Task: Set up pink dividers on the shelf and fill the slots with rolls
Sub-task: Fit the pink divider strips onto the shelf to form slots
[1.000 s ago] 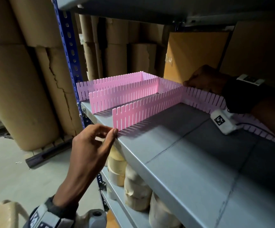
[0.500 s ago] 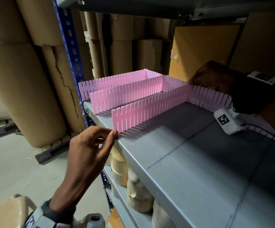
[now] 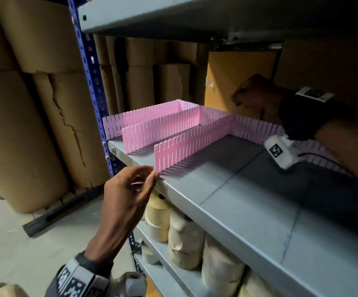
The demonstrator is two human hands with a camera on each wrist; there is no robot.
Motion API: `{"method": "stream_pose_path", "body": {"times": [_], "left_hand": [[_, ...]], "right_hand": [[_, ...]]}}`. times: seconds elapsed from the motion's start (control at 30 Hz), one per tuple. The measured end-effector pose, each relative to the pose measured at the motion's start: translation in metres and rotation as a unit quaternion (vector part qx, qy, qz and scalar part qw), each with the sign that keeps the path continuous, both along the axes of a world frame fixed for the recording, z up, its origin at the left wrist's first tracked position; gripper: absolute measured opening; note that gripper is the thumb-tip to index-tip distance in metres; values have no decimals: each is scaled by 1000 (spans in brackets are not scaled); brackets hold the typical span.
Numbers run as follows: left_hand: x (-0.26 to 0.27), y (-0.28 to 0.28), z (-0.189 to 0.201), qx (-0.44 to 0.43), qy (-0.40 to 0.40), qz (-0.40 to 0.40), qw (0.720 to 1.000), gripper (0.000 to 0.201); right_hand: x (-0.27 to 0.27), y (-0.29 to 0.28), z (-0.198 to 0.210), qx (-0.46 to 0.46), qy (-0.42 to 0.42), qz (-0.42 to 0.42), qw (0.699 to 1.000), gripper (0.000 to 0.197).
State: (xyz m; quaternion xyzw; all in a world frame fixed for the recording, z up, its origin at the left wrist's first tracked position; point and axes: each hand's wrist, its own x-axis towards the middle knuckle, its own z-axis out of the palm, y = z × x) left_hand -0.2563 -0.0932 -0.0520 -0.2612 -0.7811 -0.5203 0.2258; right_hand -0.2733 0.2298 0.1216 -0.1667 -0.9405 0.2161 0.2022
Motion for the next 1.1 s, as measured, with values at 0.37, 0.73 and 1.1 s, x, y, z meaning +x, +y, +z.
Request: {"method": "stream_pose_path", "body": {"times": [0.37,0.73,1.1], "left_hand": [[49,-74,-31,80,-78,-203,973,19],[136,-52,-30,117,-48,-330,935,6],[236,22,-4,82,-5,-425,902,10]], "right_hand": [[126,-97,4,3,-57,-112,992,22],[329,-131,-14,-29,25,-241,970,28],[506,-75,-83,-7,100,-358,928,21]]}}
